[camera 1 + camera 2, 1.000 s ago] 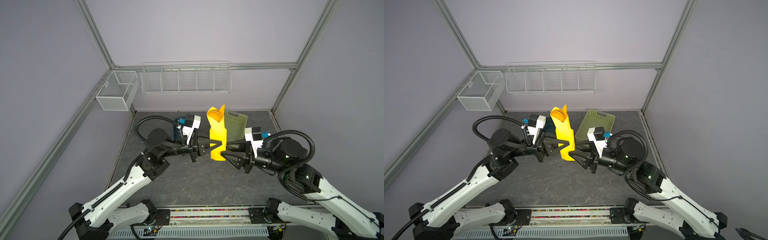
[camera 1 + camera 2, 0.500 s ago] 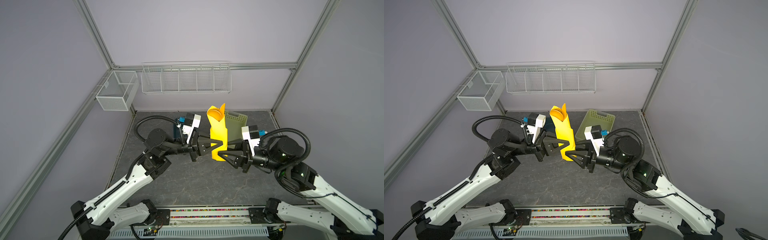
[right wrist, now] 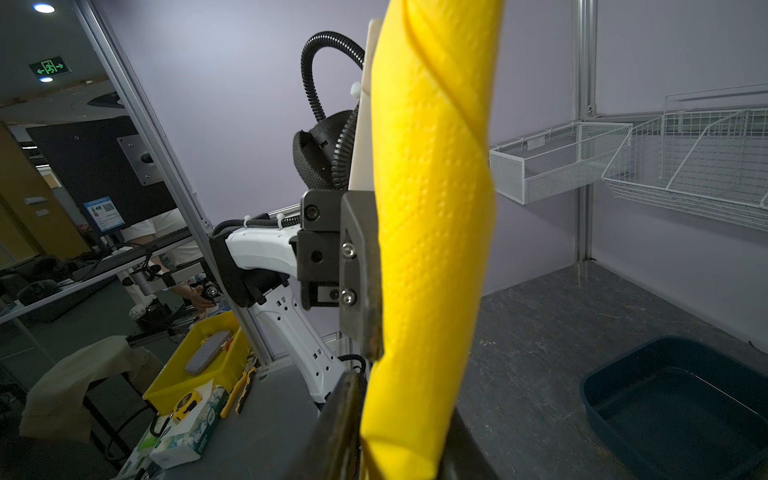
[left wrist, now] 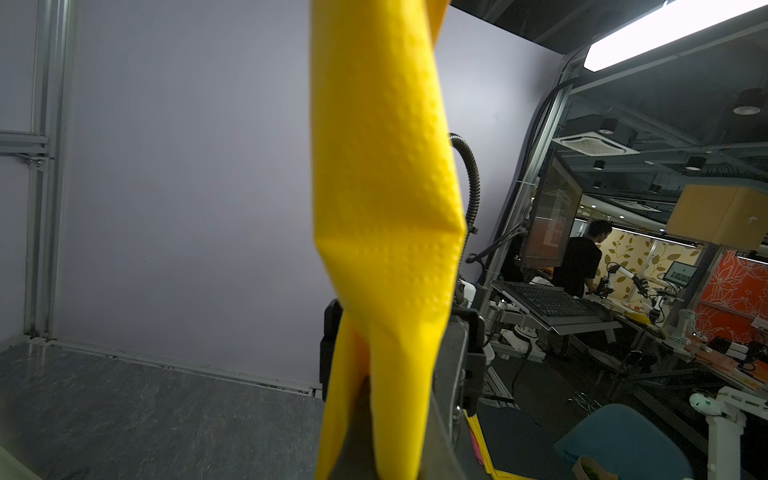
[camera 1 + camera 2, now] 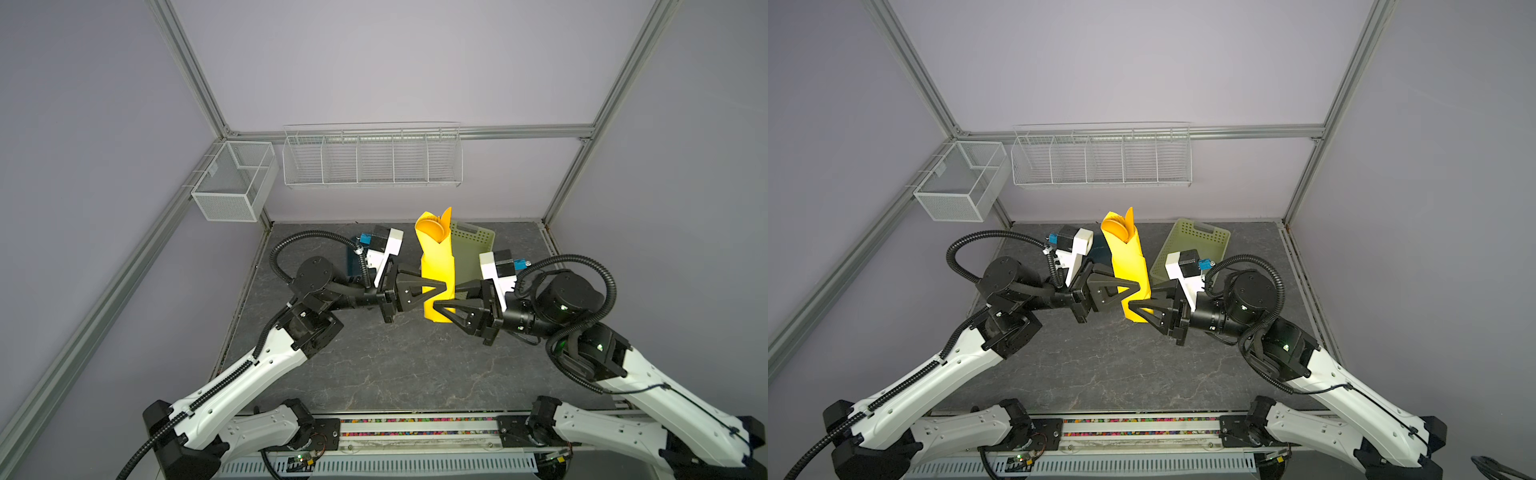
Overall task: Place the utensils on the paper napkin and roll it up
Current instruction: 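Hold the upright wrapped bundle with both grippers and twist the napkin tighter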
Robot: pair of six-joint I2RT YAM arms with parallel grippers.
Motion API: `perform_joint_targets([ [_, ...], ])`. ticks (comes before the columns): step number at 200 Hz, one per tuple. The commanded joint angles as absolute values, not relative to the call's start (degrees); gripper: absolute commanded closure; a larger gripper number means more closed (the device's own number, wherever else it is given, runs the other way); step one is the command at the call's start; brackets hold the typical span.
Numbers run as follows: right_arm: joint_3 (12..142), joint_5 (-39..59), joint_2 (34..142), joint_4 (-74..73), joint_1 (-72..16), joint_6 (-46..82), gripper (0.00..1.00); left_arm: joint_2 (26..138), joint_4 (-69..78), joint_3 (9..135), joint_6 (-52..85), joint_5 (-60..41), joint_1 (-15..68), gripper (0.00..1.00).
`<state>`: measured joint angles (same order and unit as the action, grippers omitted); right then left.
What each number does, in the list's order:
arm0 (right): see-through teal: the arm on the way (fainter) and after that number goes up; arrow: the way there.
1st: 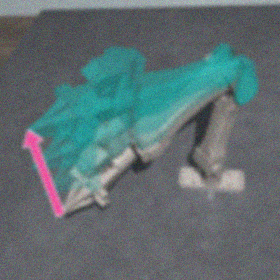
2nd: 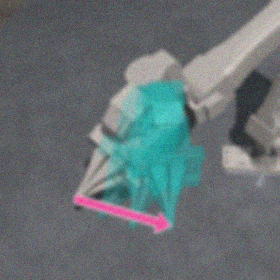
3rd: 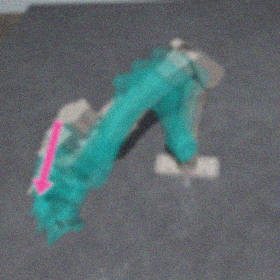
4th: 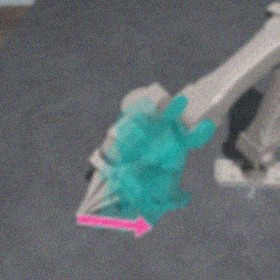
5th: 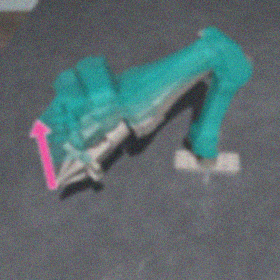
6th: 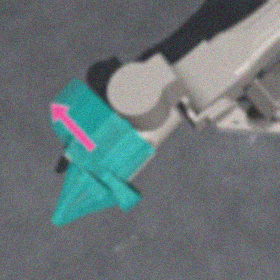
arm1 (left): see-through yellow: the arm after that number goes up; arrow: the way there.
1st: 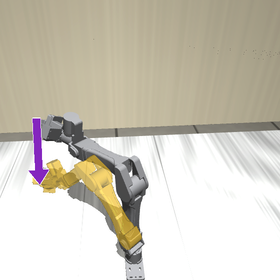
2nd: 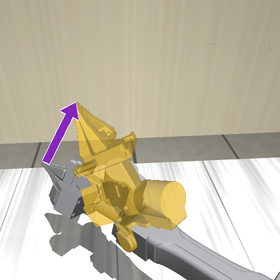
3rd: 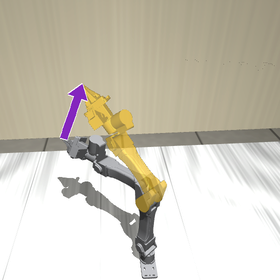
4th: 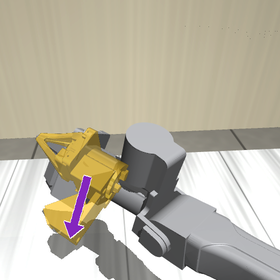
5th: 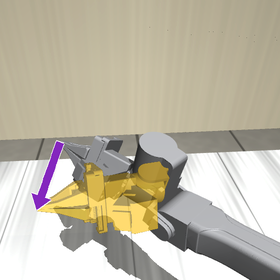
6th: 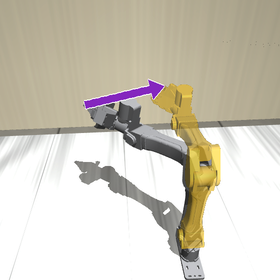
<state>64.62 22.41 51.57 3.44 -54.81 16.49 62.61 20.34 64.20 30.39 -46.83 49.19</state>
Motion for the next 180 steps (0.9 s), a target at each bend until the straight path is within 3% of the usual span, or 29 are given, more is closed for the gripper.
perform_joint_targets([
  [1, 65.7, 24.4, 51.9, 1.4, -54.8, 16.7, 0.72, 62.7, 22.0, 65.9, 31.0, -47.6, 49.3, 1.0],
  [87, 65.7, 25.5, 52.5, 0.4, -54.9, 17.0, 0.81, 62.9, 22.8, 65.8, 31.6, -47.7, 49.4, 1.0],
  [149, 65.5, 25.1, 51.8, 0.2, -55.0, 16.7, 0.93, 62.0, 22.8, 65.4, 31.6, -46.7, 49.4, 1.0],
  [180, 64.9, 23.5, 50.3, -0.3, -54.9, 16.1, 0.93, 59.4, 20.8, 64.2, 29.8, -43.4, 49.5, 0.8],
])
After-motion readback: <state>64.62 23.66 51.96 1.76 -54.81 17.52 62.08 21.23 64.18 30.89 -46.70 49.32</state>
